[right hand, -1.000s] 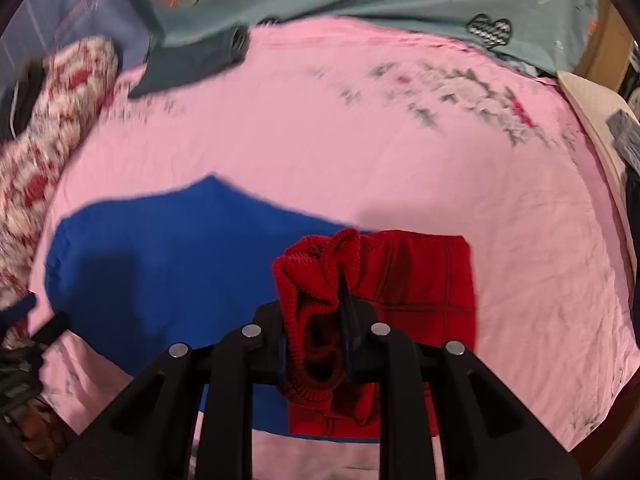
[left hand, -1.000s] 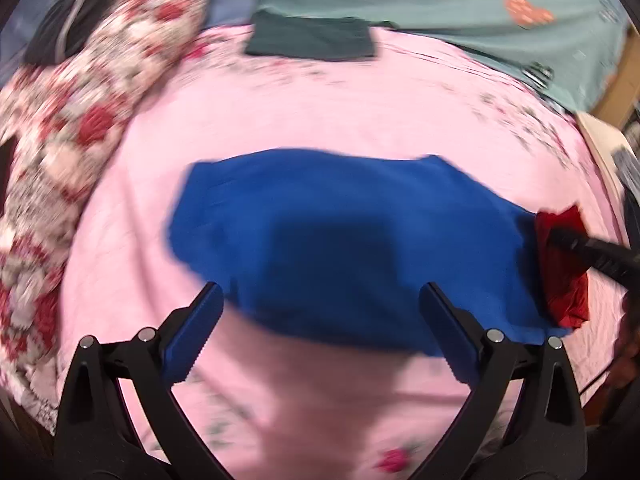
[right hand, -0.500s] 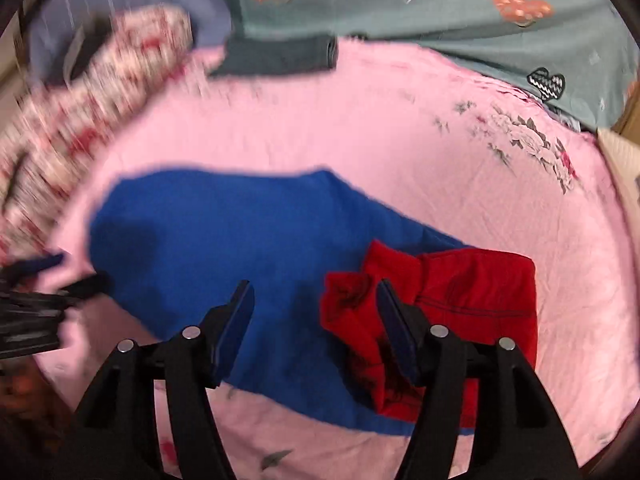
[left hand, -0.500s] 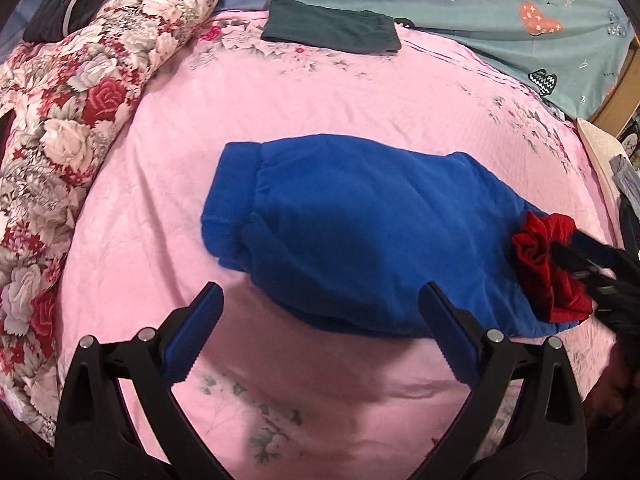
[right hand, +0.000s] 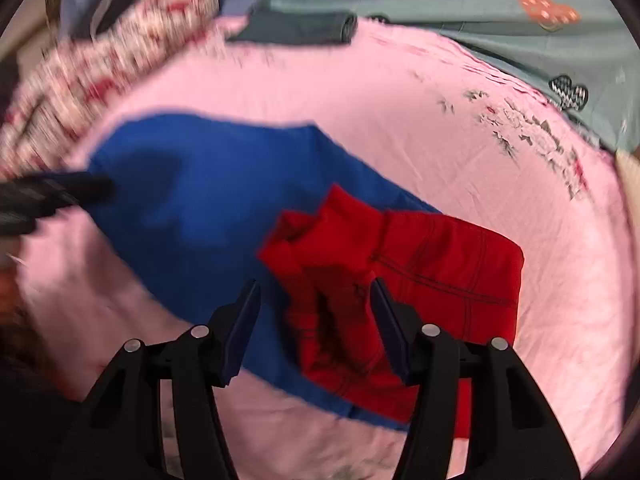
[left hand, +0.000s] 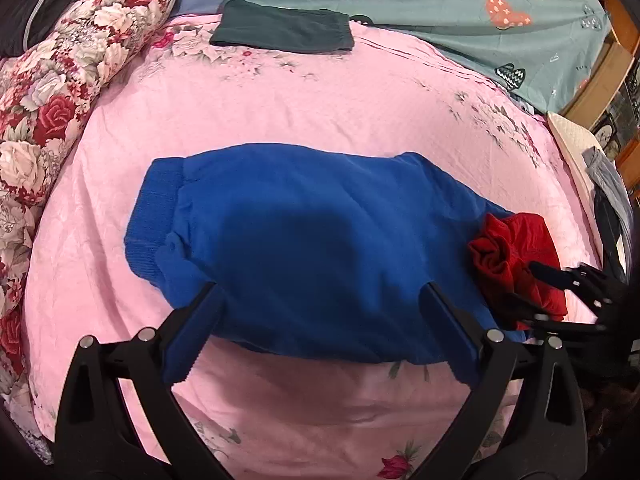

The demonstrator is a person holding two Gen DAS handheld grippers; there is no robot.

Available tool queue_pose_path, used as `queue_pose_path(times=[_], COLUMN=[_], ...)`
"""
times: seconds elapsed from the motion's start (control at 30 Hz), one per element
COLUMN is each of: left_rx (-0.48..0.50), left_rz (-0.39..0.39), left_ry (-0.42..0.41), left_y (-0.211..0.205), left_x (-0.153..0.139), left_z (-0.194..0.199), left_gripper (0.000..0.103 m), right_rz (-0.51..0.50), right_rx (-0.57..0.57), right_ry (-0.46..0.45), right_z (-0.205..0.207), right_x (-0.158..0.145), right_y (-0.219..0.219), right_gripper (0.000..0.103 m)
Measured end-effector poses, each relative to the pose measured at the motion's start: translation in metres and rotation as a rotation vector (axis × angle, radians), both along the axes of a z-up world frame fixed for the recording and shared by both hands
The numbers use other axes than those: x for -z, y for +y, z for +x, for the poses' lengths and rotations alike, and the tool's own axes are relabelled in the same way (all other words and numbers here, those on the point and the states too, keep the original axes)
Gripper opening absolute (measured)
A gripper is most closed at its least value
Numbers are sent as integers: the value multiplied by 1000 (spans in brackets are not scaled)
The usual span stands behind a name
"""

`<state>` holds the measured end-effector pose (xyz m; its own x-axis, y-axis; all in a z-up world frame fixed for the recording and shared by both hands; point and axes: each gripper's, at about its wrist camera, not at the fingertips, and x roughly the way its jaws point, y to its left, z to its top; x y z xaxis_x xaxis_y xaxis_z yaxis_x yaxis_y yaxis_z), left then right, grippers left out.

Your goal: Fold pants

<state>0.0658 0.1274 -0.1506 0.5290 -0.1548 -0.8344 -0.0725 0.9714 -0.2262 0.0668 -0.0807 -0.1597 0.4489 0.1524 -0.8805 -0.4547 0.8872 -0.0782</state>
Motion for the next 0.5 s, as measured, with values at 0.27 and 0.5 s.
queue_pose_path(times=[0.27, 0.5], left_rx=[-24, 92], left_rz=[1, -55], left_ry=[-6, -44], left_y=[5, -23], left_x=[-3, -16], left_z=[-5, 7], left_gripper=[100, 99], right_rz=[-117, -159], right_rx=[-140, -185], right_ry=[-153, -111], right_z=[-25, -31], right_x=[-7, 17], right_y=[35, 35], right_gripper=[18, 42])
